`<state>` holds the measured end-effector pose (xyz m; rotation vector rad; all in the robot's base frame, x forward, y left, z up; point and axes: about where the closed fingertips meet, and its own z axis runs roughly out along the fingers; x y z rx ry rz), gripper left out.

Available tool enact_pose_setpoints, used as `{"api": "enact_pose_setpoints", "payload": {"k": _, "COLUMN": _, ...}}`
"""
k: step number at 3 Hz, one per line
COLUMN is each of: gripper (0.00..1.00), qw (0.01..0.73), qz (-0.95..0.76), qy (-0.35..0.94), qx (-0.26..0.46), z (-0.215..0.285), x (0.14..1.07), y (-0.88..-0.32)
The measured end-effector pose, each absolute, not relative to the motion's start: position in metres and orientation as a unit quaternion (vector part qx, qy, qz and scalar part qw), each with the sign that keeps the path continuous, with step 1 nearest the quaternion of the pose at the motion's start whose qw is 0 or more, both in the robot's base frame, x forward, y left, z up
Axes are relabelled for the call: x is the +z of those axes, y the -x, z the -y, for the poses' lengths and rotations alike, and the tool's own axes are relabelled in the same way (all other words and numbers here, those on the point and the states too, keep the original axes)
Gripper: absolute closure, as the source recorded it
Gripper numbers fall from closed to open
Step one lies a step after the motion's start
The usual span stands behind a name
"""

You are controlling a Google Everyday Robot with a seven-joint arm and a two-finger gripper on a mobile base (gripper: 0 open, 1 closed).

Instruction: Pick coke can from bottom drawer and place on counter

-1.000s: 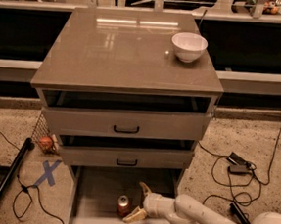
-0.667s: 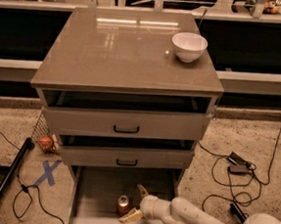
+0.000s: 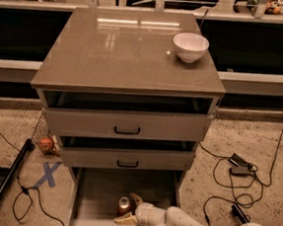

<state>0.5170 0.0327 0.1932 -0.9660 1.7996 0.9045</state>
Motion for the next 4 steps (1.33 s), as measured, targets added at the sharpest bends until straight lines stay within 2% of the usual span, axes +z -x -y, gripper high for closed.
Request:
{"api": "enact_pose_setpoints", "payload": {"k": 1, "gripper": 0.42, "qw": 0.452, "qz": -0.710, "qy": 0.393, "qx": 0.370, "z": -0.042, "x": 0.190, "y": -0.519}}
{"api": "enact_pose_setpoints", "payload": {"k": 2, "gripper": 0.73, "qw": 0.486, "qz": -0.683, "qy": 0.394, "qx": 0.377, "z": -0.045, "x": 0.210, "y": -0.532}}
{"api": "enact_pose_setpoints", "payload": {"k": 3, "gripper": 0.96, "qw": 0.508, "qz": -0.659, "qy": 0.393, "qx": 0.391, "z": -0.046, "x": 0.231, "y": -0.540}}
{"api": "enact_pose_setpoints", "payload": {"k": 4, "gripper": 1.00, "qw": 0.510, "qz": -0.641, "qy": 0.385, "qx": 0.425, "z": -0.012, "x": 0.285, "y": -0.528}}
